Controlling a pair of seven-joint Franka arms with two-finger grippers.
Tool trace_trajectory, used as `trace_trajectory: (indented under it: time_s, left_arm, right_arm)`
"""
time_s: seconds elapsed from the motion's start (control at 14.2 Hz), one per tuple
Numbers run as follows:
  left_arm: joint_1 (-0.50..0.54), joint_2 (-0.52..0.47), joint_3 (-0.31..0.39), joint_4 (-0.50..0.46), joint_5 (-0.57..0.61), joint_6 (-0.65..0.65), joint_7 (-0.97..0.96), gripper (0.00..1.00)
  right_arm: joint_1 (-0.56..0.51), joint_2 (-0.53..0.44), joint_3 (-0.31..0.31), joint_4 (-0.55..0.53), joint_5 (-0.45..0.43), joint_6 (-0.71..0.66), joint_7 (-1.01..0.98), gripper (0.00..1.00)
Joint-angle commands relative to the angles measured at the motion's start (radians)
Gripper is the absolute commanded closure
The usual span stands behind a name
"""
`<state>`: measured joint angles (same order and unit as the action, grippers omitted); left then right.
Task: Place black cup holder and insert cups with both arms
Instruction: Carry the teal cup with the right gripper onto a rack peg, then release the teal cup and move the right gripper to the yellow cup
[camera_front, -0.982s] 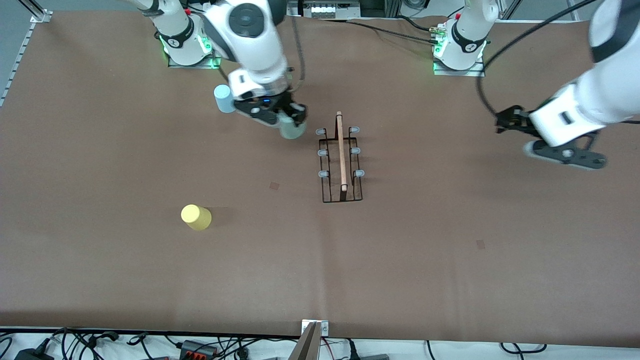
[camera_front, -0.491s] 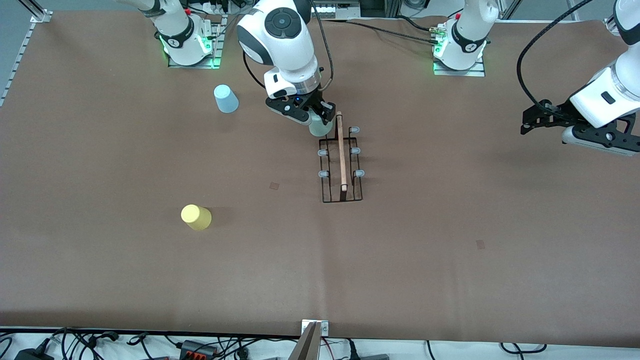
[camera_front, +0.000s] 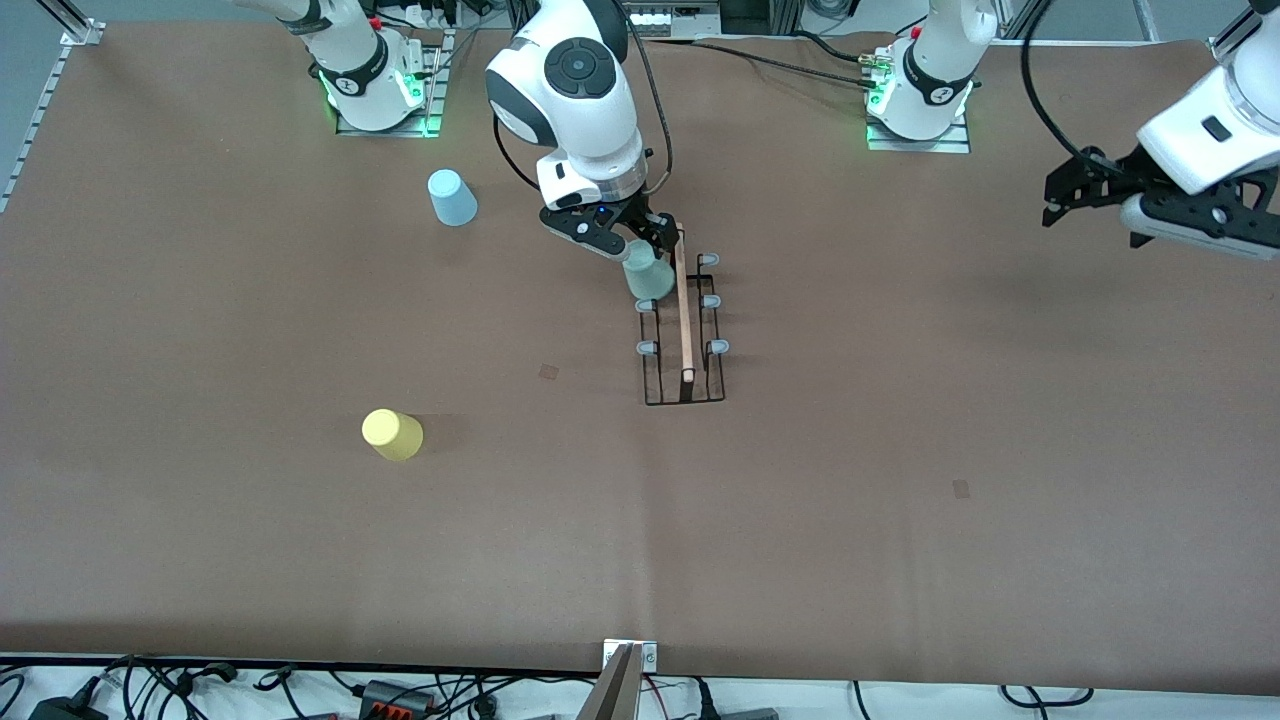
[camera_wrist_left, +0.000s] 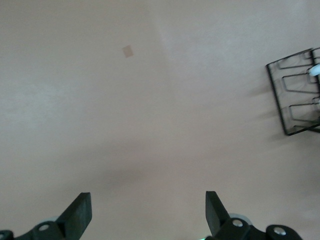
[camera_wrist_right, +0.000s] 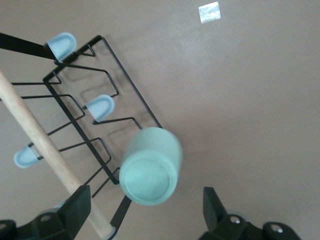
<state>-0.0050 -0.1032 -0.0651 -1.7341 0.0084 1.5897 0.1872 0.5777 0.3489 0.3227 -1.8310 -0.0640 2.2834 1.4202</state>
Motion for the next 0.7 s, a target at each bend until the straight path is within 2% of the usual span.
trace_trajectory:
  time_s: [0.0, 0.28, 0.49, 0.63]
  left_arm:
    - [0.02, 0.023, -0.013, 0.011, 0.039, -0.016, 0.031, 0.0]
    - [0.022, 0.049, -0.013, 0.062, 0.025, -0.037, -0.015, 0.0]
    - [0.02, 0.054, -0.015, 0.07, 0.024, -0.037, -0.148, 0.0]
    - [0.025, 0.056, -0.009, 0.07, 0.022, -0.031, -0.147, 0.0]
  right_arm:
    - [-0.051, -0.03, -0.008, 0.041, -0.019, -0.083, -0.044, 0.0]
    - [-0.313, -0.076, -0.008, 0.001, -0.02, -0.255, -0.525, 0.0]
    - [-0.485, -0.056, -0.037, -0.008, -0.033, -0.219, -0.852, 0.0]
    - [-0.548, -0.004, -0.05, -0.011, -0.034, -0.118, -0.963, 0.0]
